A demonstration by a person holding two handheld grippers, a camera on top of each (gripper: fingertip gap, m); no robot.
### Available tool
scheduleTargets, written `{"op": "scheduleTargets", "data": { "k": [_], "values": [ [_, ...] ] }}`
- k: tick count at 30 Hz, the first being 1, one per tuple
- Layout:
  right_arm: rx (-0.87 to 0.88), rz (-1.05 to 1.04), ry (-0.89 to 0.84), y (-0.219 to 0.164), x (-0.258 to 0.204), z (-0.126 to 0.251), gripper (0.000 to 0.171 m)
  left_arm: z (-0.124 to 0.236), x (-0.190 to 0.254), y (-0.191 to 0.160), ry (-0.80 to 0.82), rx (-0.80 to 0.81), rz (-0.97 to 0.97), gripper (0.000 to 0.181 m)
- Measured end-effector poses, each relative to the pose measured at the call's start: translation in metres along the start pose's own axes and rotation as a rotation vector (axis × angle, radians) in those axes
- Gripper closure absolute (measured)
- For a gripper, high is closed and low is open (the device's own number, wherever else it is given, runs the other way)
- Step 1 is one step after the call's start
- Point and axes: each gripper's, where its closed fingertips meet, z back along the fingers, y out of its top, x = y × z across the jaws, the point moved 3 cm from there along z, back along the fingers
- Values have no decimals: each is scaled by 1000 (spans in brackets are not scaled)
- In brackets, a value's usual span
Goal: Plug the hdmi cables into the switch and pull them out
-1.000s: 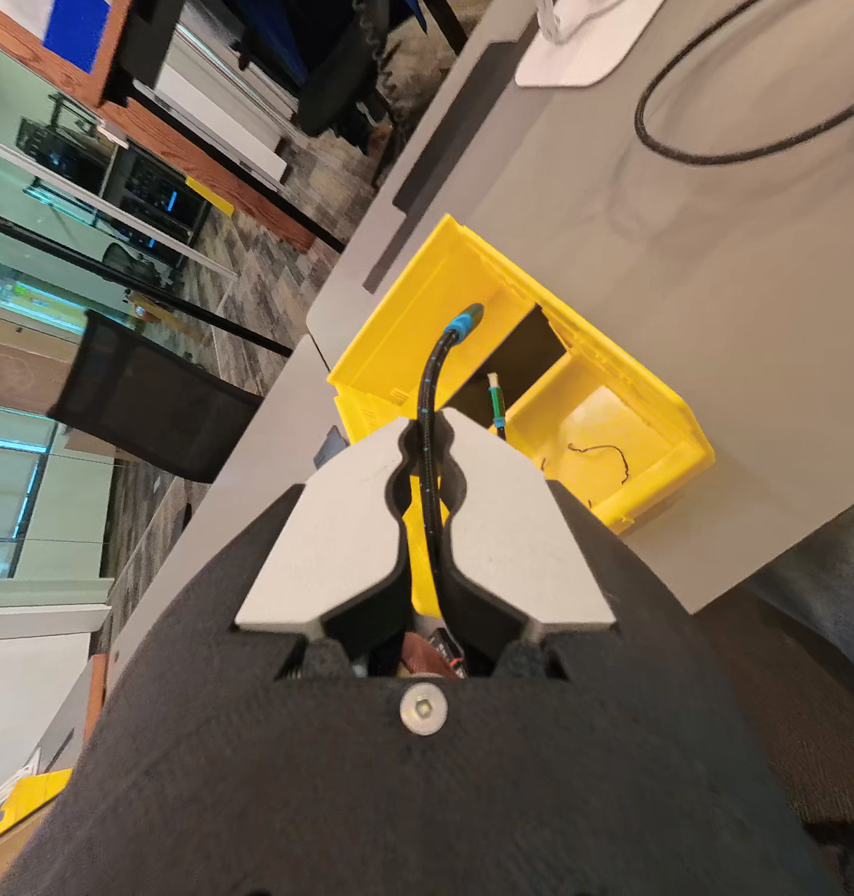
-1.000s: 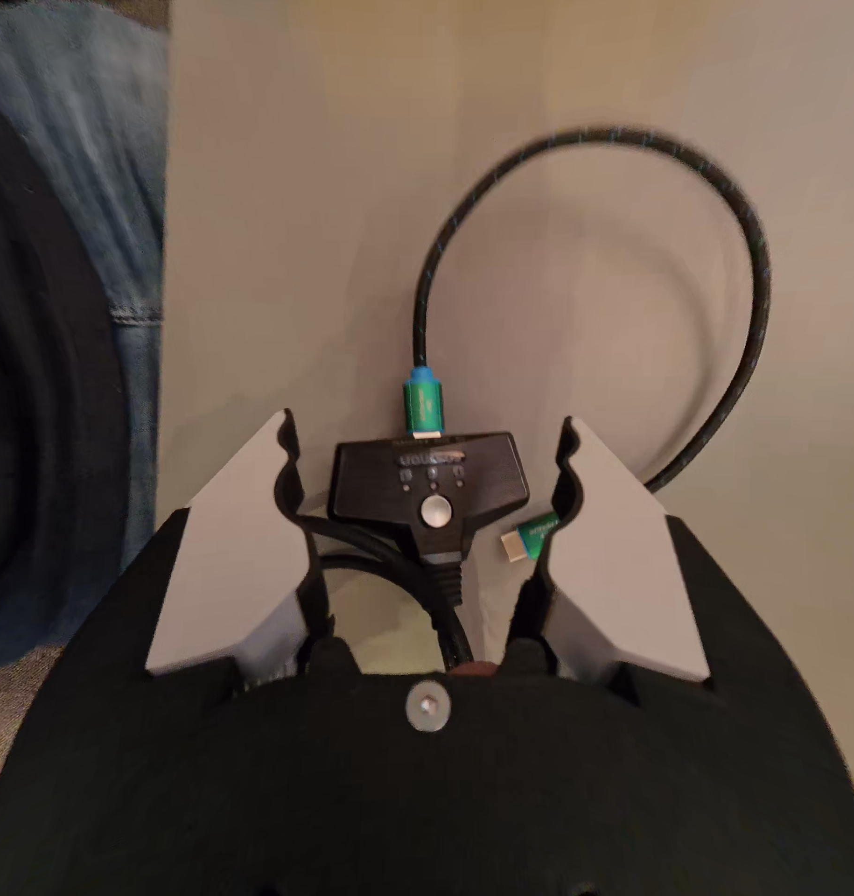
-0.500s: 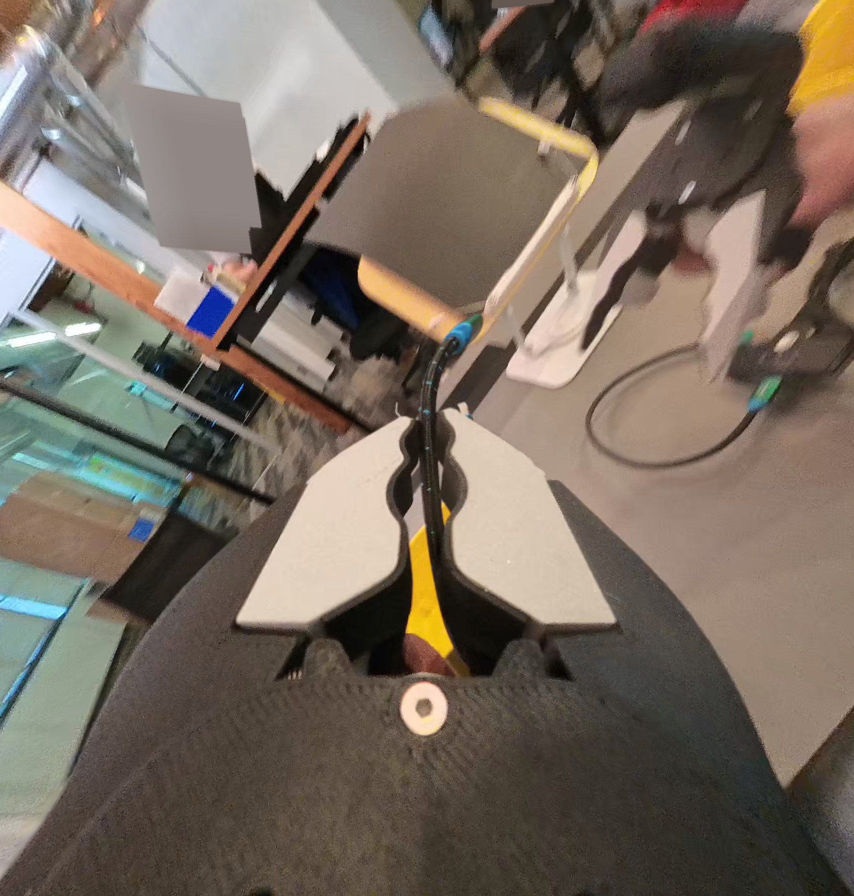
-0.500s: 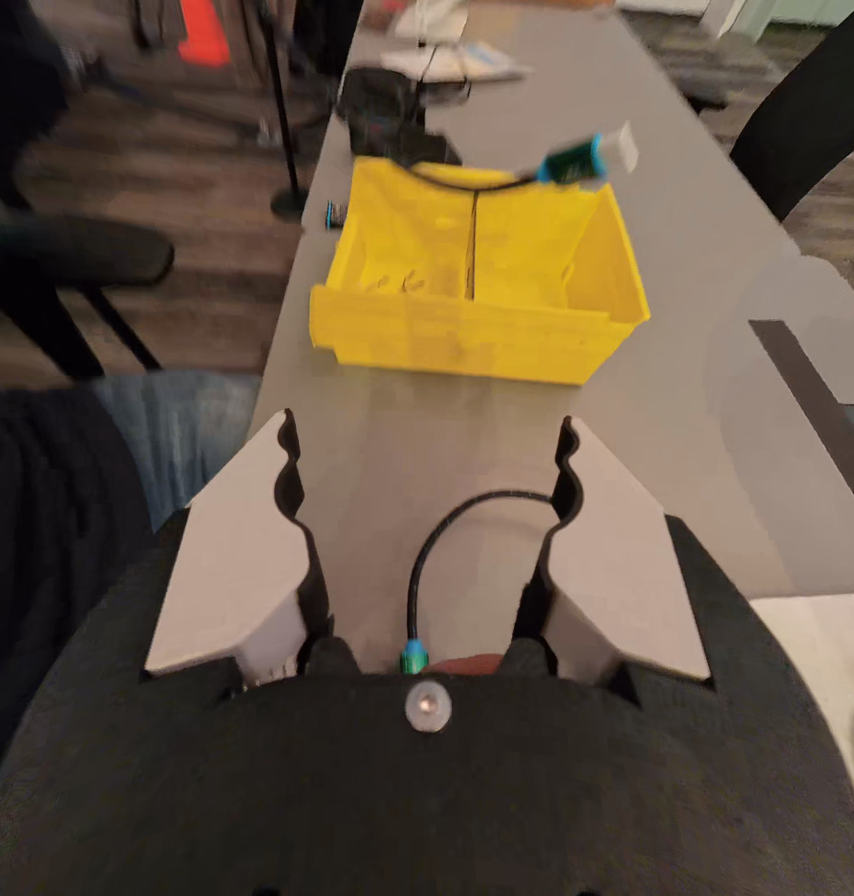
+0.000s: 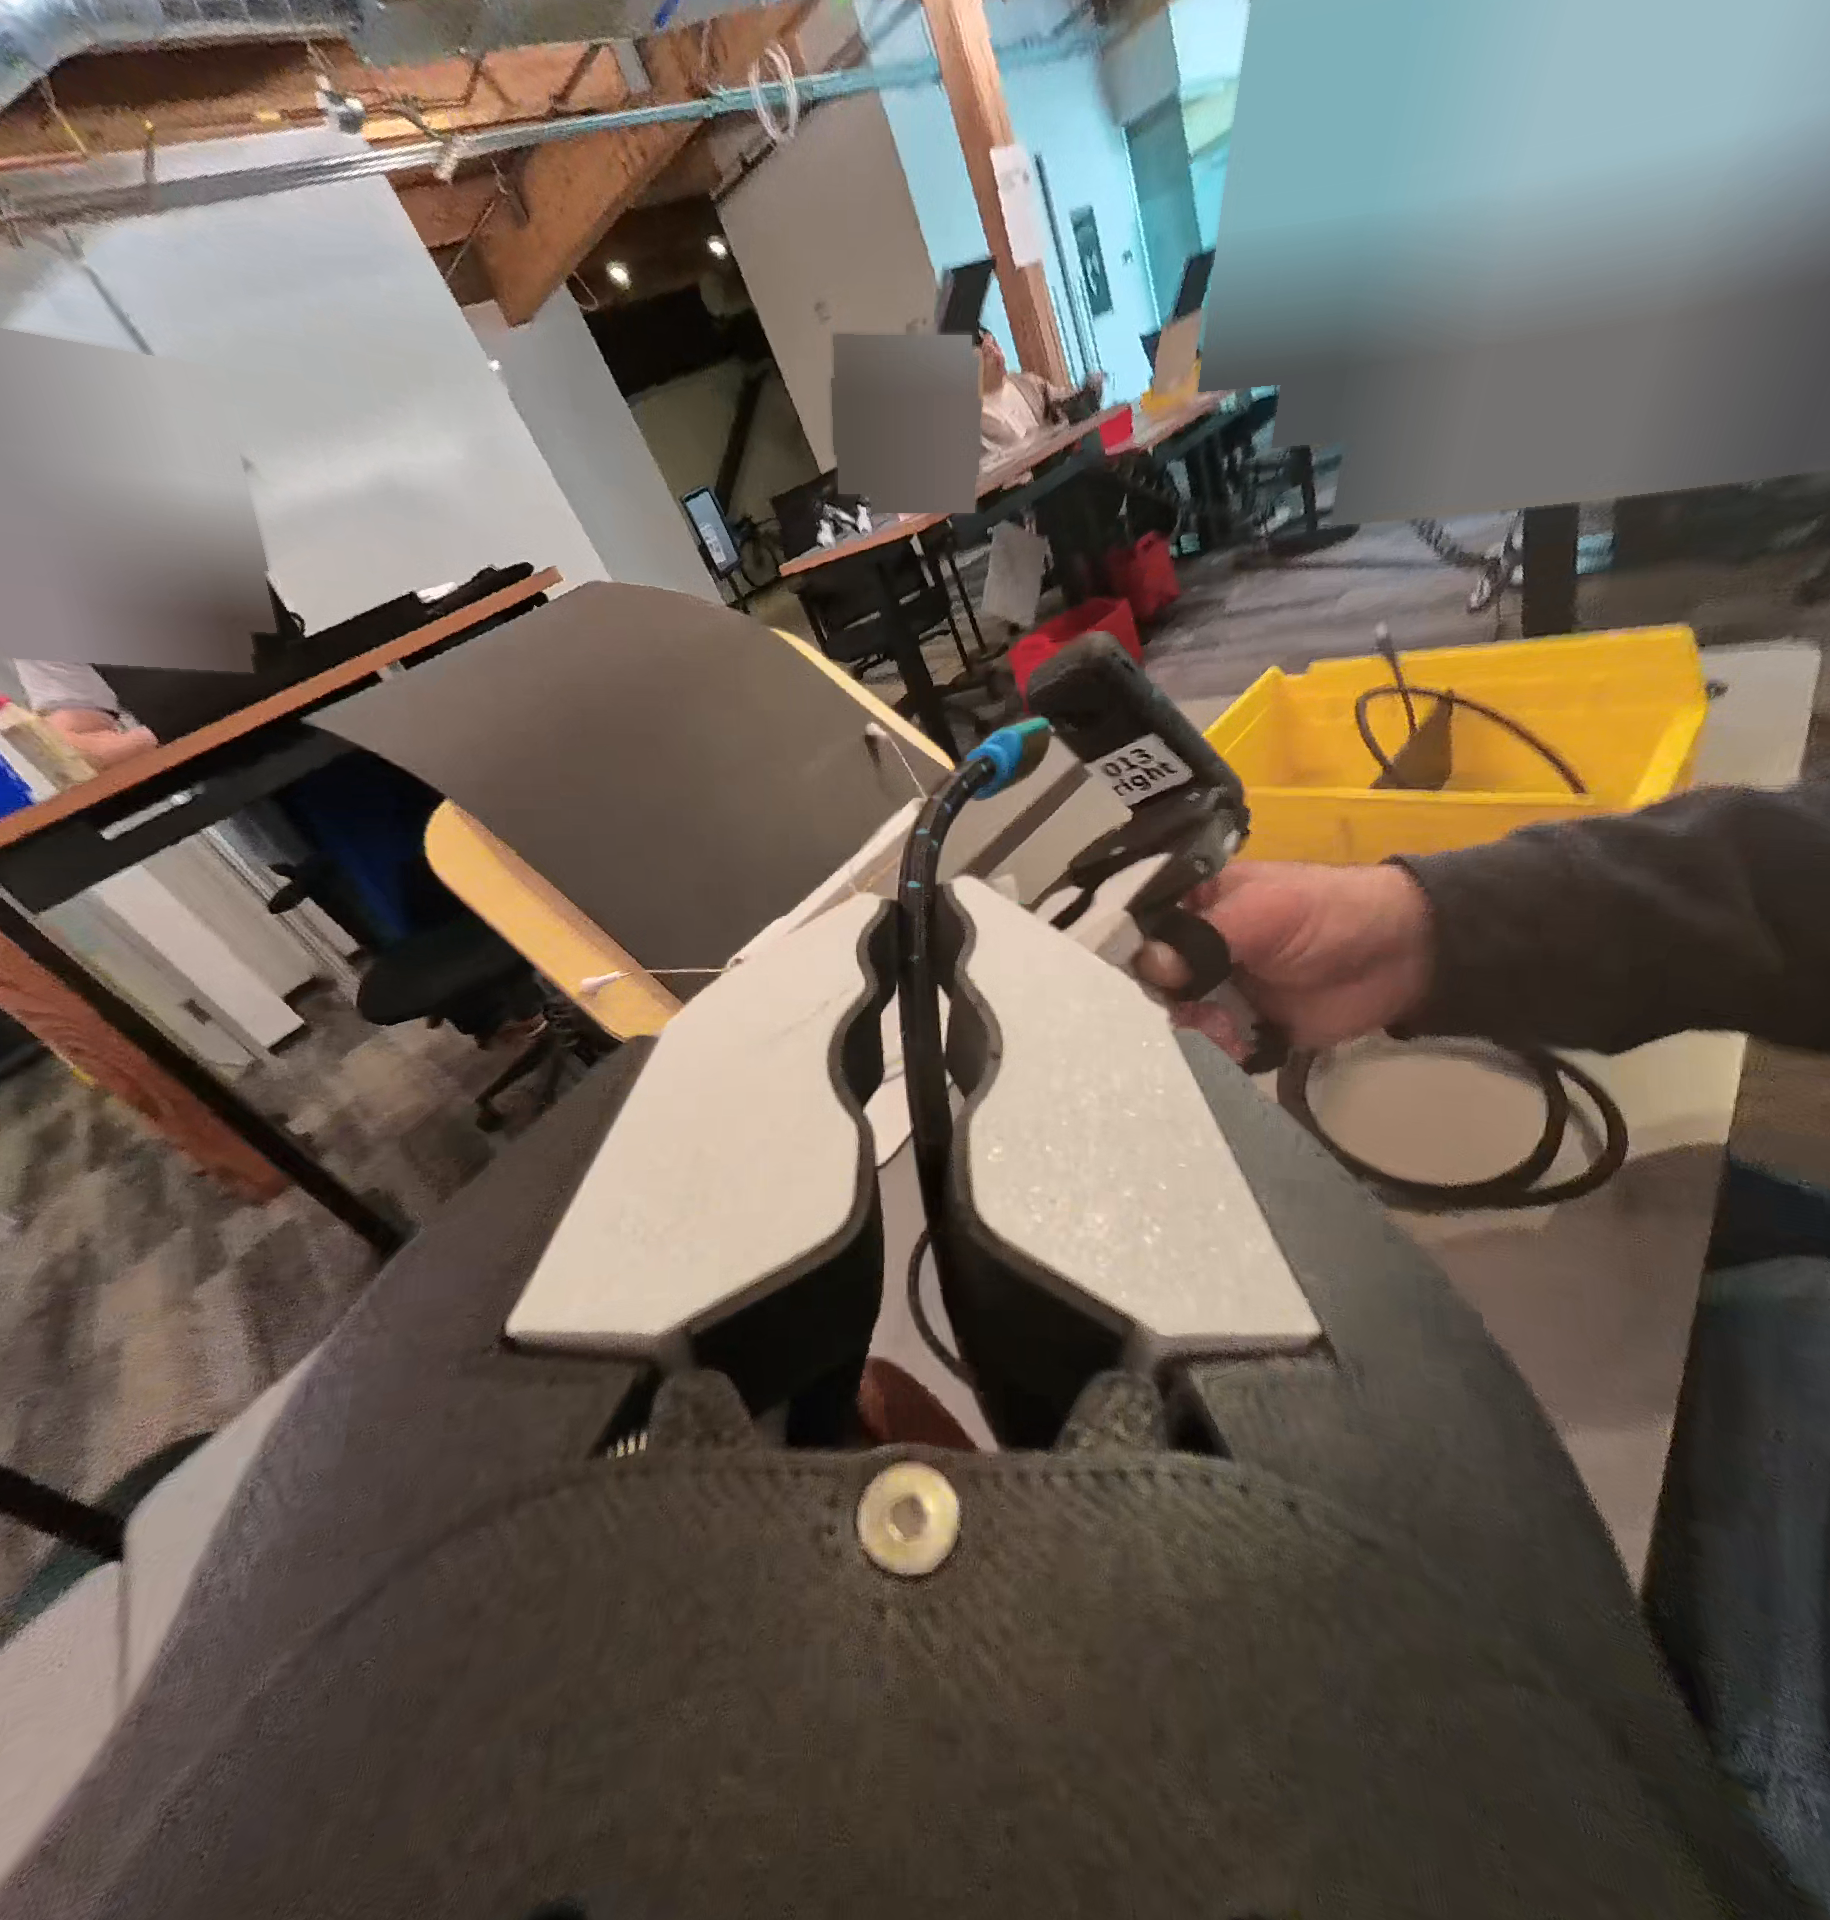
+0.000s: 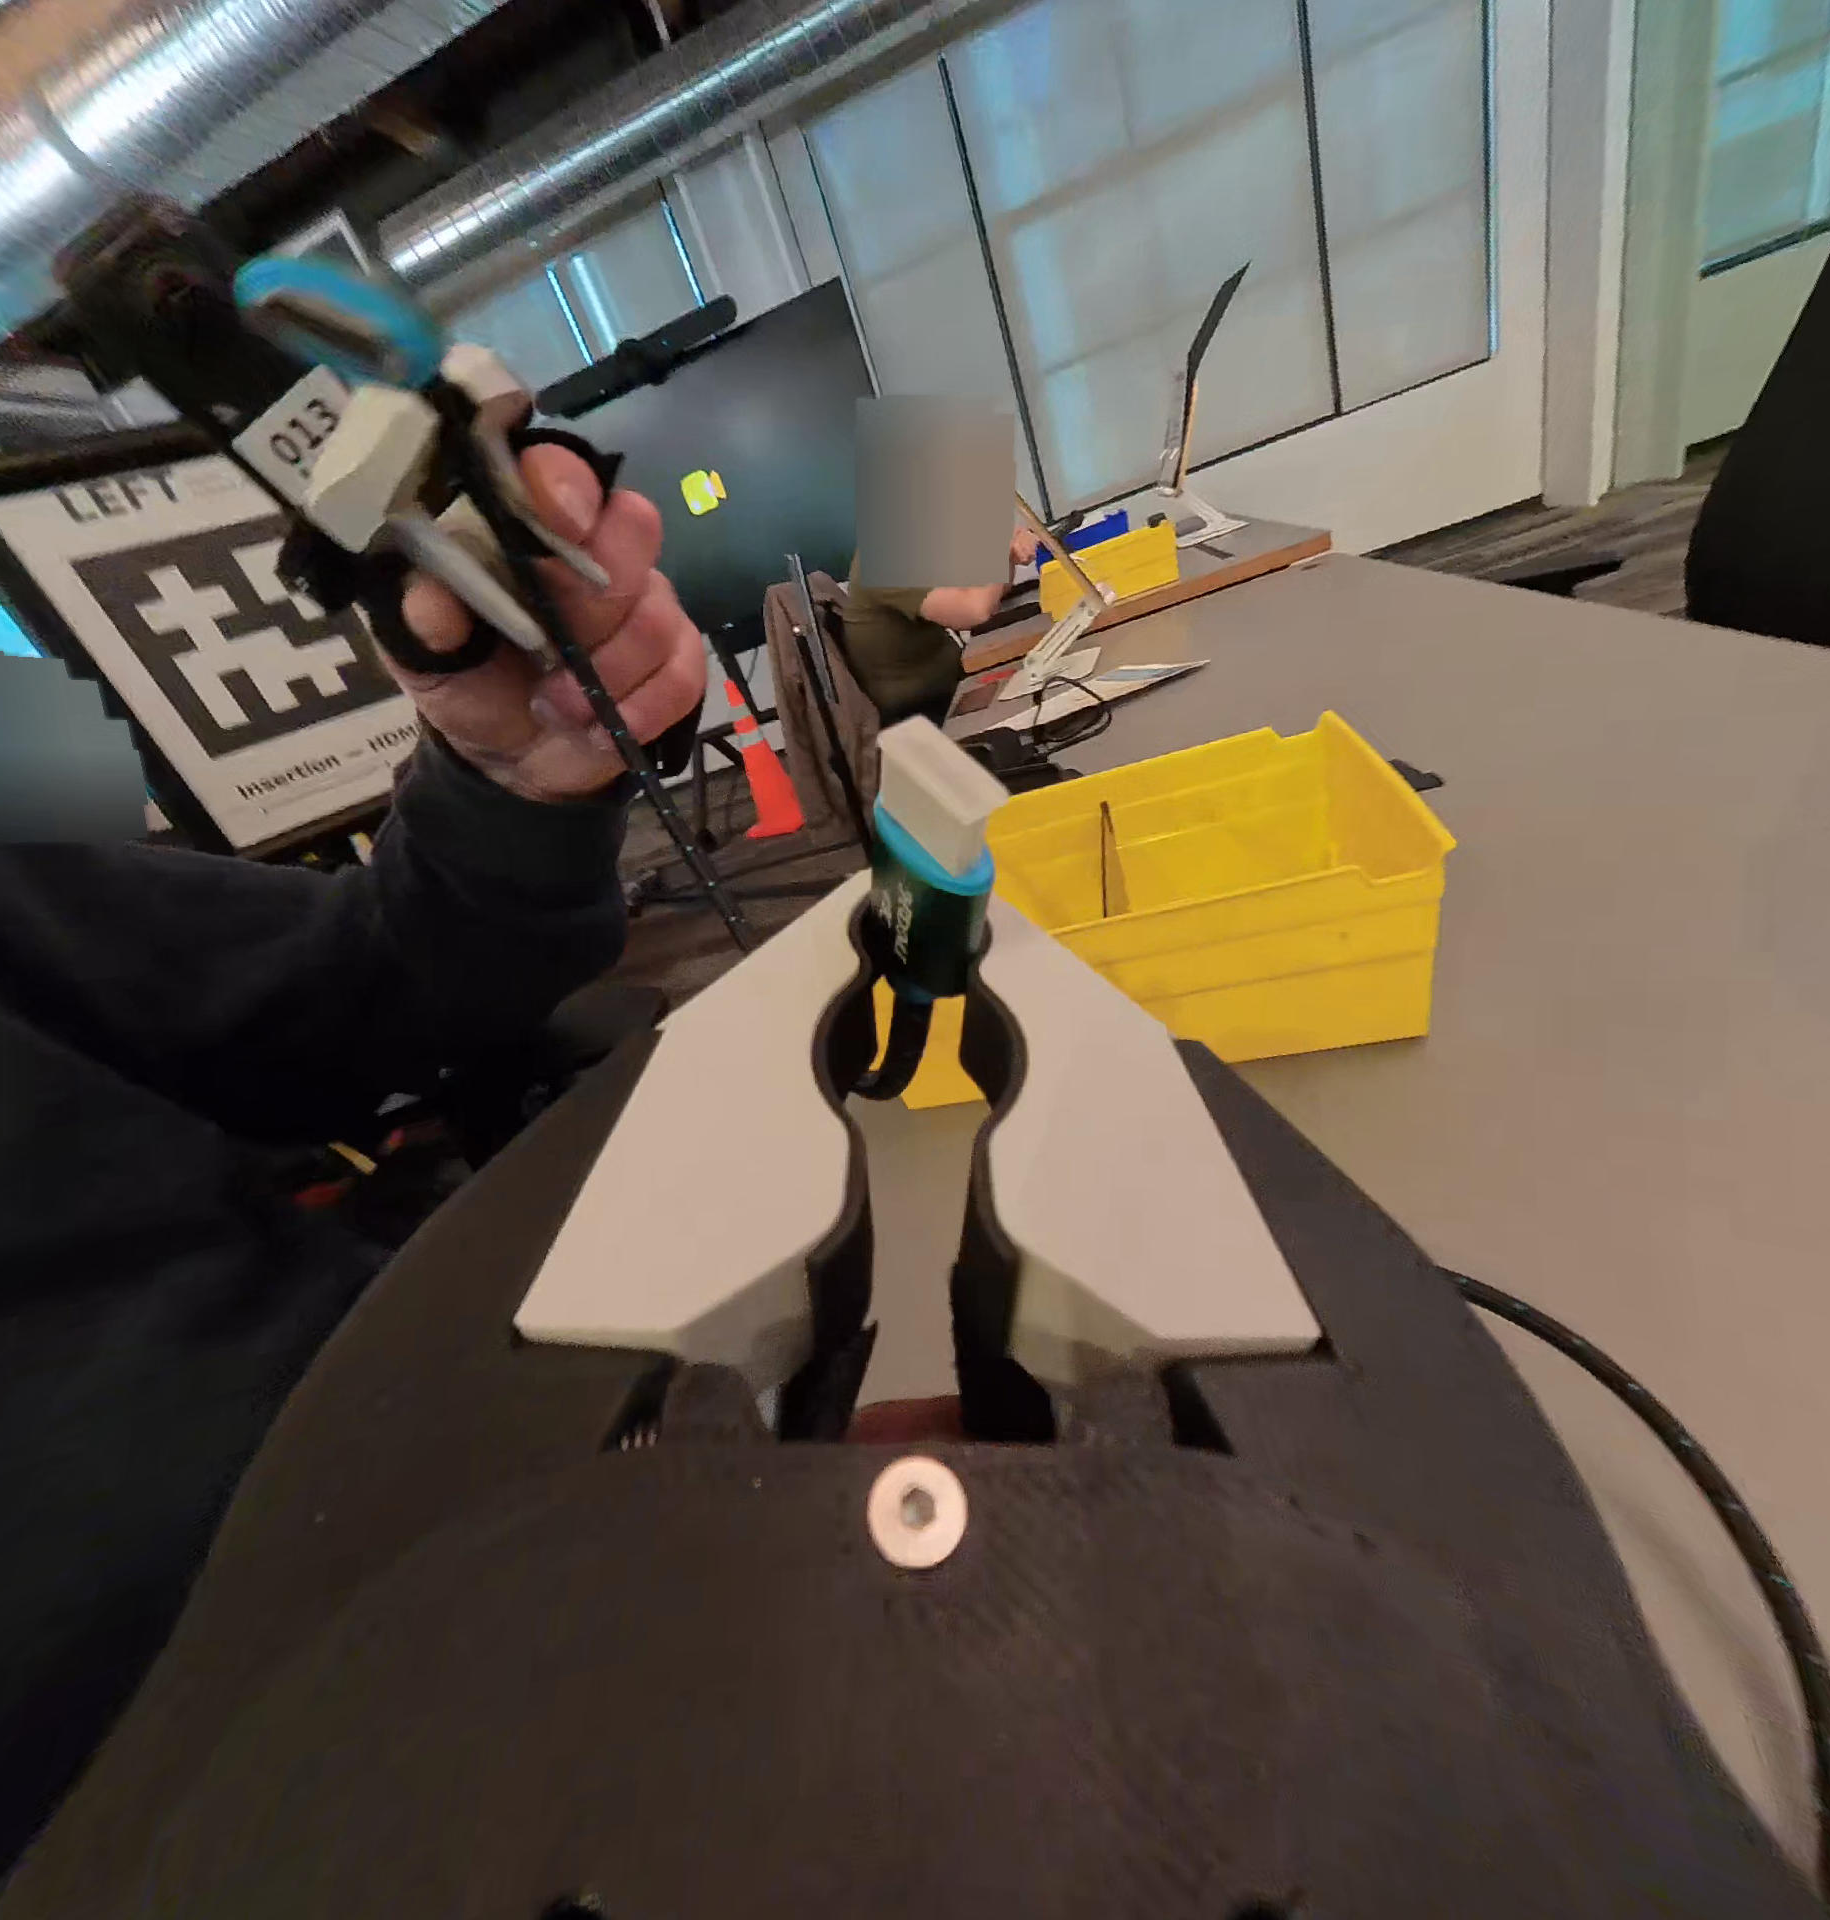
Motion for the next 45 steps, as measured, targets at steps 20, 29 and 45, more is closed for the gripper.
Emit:
{"op": "scheduleTargets", "data": {
  "k": [20, 29, 45],
  "values": [
    [15, -56, -429, -1, 10, 45, 171, -61, 23, -79, 187, -185, -46, 130],
    [47, -75, -321, 2, -16, 22, 171, -120, 106, -130, -126, -363, 91, 125],
    [-95, -27, -193, -3, -37, 11, 171, -126, 122, -134, -391, -288, 297, 175]
  ]
}}
